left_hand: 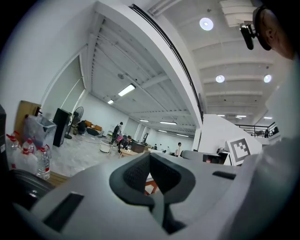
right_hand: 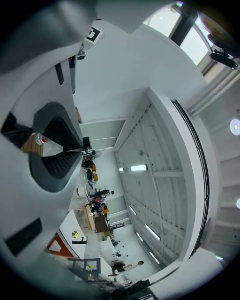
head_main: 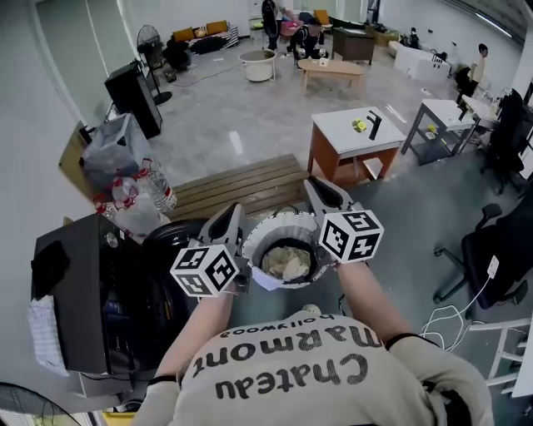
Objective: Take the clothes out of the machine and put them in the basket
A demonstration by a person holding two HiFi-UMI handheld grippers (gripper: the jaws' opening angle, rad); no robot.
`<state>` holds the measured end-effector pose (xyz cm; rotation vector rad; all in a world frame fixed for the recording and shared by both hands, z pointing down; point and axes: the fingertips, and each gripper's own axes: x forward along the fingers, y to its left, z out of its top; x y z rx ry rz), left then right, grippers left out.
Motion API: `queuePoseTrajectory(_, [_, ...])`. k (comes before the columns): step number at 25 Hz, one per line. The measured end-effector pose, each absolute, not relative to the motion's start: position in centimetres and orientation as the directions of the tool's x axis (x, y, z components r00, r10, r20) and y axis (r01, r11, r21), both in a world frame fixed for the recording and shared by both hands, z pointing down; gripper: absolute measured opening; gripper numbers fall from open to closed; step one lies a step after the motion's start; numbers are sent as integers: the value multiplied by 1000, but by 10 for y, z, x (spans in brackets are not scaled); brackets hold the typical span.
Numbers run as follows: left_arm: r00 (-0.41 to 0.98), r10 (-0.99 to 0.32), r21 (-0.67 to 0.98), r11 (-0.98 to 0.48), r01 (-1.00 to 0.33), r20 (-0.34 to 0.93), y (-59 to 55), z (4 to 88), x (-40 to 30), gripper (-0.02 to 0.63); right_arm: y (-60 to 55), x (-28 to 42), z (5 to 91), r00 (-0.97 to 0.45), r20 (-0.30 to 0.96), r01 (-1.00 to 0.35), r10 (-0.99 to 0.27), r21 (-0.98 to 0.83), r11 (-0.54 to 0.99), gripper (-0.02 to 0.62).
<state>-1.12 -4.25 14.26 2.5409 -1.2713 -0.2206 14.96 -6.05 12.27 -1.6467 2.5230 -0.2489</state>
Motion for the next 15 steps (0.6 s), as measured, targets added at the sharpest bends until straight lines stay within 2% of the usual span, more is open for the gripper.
queuePoseTrajectory(15, [531, -845, 302, -524, -796, -66, -30, 107, 15, 8, -57, 187, 102, -453, 7, -880, -892, -162, 446, 51])
